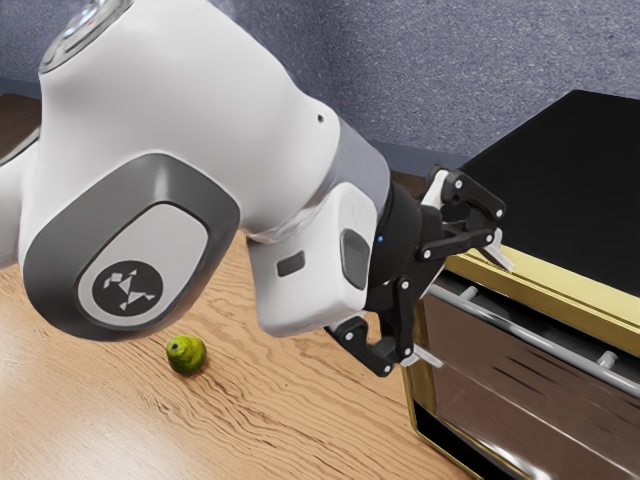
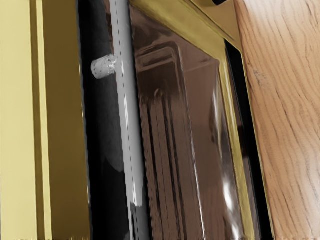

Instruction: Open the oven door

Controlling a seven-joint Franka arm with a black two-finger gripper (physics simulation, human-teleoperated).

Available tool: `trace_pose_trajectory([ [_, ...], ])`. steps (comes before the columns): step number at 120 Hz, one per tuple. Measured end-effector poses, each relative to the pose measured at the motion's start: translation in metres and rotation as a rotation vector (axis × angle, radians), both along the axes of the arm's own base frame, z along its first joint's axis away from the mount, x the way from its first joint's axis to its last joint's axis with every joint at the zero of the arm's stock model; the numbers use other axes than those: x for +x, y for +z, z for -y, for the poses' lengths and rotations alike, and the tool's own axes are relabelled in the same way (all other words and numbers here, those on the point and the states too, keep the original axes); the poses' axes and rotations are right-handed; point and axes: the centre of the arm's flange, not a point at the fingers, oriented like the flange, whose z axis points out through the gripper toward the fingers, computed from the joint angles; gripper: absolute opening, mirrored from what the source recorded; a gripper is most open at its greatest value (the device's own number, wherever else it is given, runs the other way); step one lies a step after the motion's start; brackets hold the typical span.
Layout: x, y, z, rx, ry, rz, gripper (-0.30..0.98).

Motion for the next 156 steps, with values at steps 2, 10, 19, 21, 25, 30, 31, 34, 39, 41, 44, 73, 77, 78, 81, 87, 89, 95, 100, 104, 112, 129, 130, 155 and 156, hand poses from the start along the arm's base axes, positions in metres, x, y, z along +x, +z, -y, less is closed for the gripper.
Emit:
trace_pose_trajectory([
  [2, -0.003, 0.001, 0.0, 0.004, -0.002, 0.006, 0.69],
  [10, -0.007, 0.0, -0.002, 0.016, -0.01, 0.02, 0.69],
  [19, -0.007, -0.004, -0.003, 0.023, -0.009, 0.021, 0.69],
  [21, -0.007, -0.005, -0.003, 0.023, -0.008, 0.022, 0.69],
  [25, -0.005, -0.006, -0.003, 0.022, -0.005, 0.02, 0.69],
  [30, -0.004, -0.008, -0.003, 0.02, 0.0, 0.017, 0.69],
  [31, -0.004, -0.008, -0.003, 0.019, 0.0, 0.016, 0.69],
  [34, -0.003, -0.009, -0.003, 0.018, 0.002, 0.015, 0.69],
  [39, -0.001, -0.011, -0.002, 0.017, 0.006, 0.011, 0.69],
  [41, 0.0, -0.012, -0.002, 0.016, 0.006, 0.008, 0.69],
  [44, 0.002, -0.015, -0.001, 0.016, 0.007, 0.002, 0.69],
  [73, 0.004, -0.038, 0.006, 0.054, 0.007, -0.007, 0.69],
  [77, 0.004, -0.042, 0.007, 0.058, 0.007, -0.007, 0.69],
  [78, 0.004, -0.043, 0.007, 0.059, 0.007, -0.007, 0.69],
  [81, 0.005, -0.045, 0.007, 0.061, 0.008, -0.007, 0.7],
  [87, 0.005, -0.048, 0.007, 0.063, 0.01, -0.006, 0.7],
  [89, 0.005, -0.049, 0.007, 0.064, 0.011, -0.006, 0.7],
  [95, 0.005, -0.052, 0.006, 0.066, 0.013, -0.005, 0.69],
  [100, 0.002, -0.054, 0.007, 0.069, 0.013, -0.004, 0.69],
  [104, -0.005, -0.053, 0.007, 0.075, 0.014, 0.005, 0.67],
  [112, -0.018, -0.054, 0.005, 0.087, 0.016, 0.017, 0.67],
  [129, -0.078, -0.084, 0.0, 0.15, 0.007, 0.047, 0.68],
  [130, -0.088, -0.086, 0.002, 0.153, -0.002, 0.053, 0.66],
  [155, -0.587, 0.208, -0.04, -0.116, -0.424, 0.851, 0.62],
  [156, -0.573, 0.227, -0.049, -0.126, -0.356, 0.852, 0.62],
])
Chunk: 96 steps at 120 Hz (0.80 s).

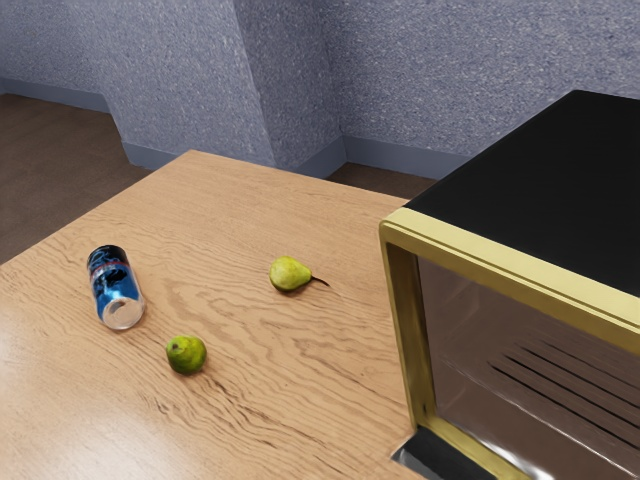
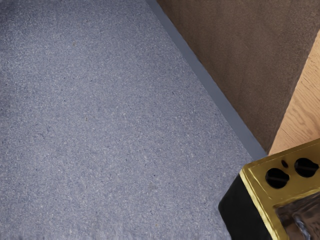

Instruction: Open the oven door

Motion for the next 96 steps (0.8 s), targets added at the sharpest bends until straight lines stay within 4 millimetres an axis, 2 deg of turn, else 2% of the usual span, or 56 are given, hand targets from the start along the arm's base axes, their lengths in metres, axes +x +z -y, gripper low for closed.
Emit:
trace_pose_trajectory([
  [2, 0.045, 0.033, -0.023, -0.074, 0.14, -0.045, 0.62],
  [3, 0.079, 0.046, -0.034, -0.105, 0.227, -0.084, 0.63],
  [5, 0.144, 0.062, -0.055, -0.152, 0.386, -0.164, 0.63],
  [7, 0.21, 0.067, -0.074, -0.182, 0.529, -0.246, 0.64],
  [10, 0.307, 0.059, -0.093, -0.186, 0.707, -0.363, 0.64],
  [13, 0.397, 0.033, -0.093, -0.134, 0.842, -0.46, 0.65],
  [15, 0.446, 0.013, -0.093, -0.101, 0.913, -0.512, 0.65],
  [18, 0.502, -0.015, -0.097, -0.078, 1.0, -0.584, 0.66],
  [20, 0.536, -0.031, -0.109, -0.094, 1.045, -0.646, 0.66],
  [23, 0.581, -0.053, -0.138, -0.151, 1.109, -0.751, 0.66],
  [29, 0.644, -0.099, -0.199, -0.273, 1.243, -0.941, 0.67],
  [39, 0.703, -0.186, -0.28, -0.418, 1.448, -1.196, 0.68],
  [44, 0.712, -0.212, -0.311, -0.486, 1.527, -1.269, 0.68],
  [48, 0.715, -0.223, -0.321, -0.528, 1.566, -1.306, 0.68],
  [52, 0.718, -0.229, -0.315, -0.551, 1.582, -1.334, 0.68],
  [63, 0.727, -0.239, -0.267, -0.562, 1.578, -1.387, 0.68],
  [69, 0.728, -0.241, -0.253, -0.579, 1.59, -1.402, 0.68],
  [96, 0.725, -0.243, -0.258, -0.72, 1.716, -1.417, 0.69],
])
